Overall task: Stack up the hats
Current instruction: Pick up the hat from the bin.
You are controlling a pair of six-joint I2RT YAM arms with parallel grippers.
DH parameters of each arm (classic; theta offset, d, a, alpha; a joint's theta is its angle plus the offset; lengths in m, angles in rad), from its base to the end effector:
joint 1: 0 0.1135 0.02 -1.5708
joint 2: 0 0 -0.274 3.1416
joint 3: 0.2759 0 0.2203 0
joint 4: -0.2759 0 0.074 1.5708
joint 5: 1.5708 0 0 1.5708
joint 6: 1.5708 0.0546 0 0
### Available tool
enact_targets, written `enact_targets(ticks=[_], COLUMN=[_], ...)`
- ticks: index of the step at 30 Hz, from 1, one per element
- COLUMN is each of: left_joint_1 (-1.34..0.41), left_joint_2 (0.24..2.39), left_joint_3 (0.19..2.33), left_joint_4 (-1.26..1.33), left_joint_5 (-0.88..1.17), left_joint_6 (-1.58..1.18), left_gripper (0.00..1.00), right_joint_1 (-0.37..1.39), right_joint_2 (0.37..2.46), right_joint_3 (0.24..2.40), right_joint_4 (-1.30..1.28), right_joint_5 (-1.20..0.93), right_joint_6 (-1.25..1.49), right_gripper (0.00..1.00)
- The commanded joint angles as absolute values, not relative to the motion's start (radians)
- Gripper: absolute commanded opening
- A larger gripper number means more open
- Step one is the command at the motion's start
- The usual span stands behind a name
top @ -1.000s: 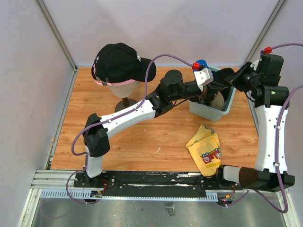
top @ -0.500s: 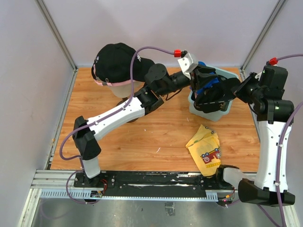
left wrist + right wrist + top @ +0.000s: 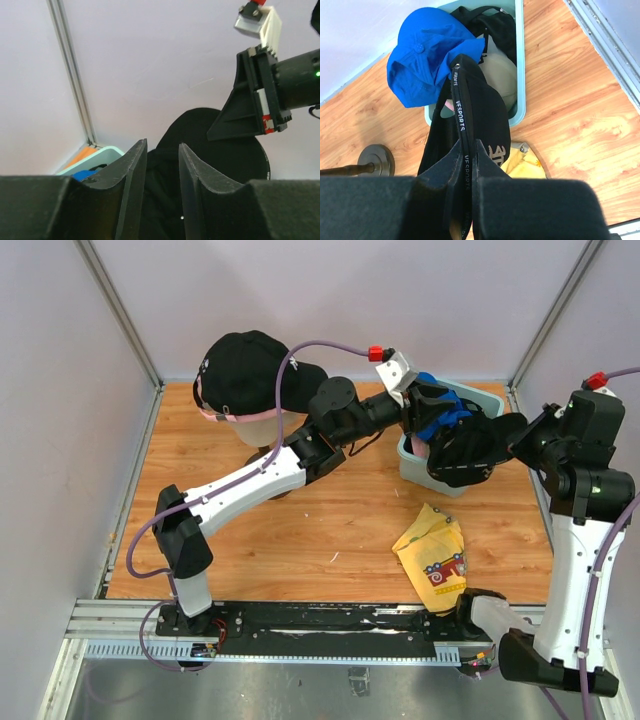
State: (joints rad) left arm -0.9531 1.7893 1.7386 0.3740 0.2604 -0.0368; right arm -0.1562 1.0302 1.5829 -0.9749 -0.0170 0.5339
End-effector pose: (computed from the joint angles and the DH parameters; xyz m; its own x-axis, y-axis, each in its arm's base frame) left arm 0.2285 -0.3459 0.4704 0.1497 -0.2721 -0.9506 0.9353 0.3508 0.0469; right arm 0.1436 -0.0217 0.4581 -0.2771 0.5587 -0.7817 0.3267 0.8199 0.4702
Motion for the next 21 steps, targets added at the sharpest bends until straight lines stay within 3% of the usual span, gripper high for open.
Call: enact_targets(ticks=[1, 21], left_joint_1=[-0.955, -0.956], left_joint_2=[1.774, 1.807], left_joint_3=[1.764, 1.821], left_joint_4=[0.34, 0.253], left_joint_5=[0.232, 0.215], left_joint_6=[-0.05, -0.082], left_gripper=[0.37, 0.39], right_joint_1=[-0.181, -0.184], right_joint_2=[1.009, 0.967], right_joint_3=[1.64, 1.656], right_joint_4=[-0.978, -1.048], right_joint_5=[0.027, 0.199], right_joint_6=[0.512, 0.437], right_gripper=[0.0, 0.0])
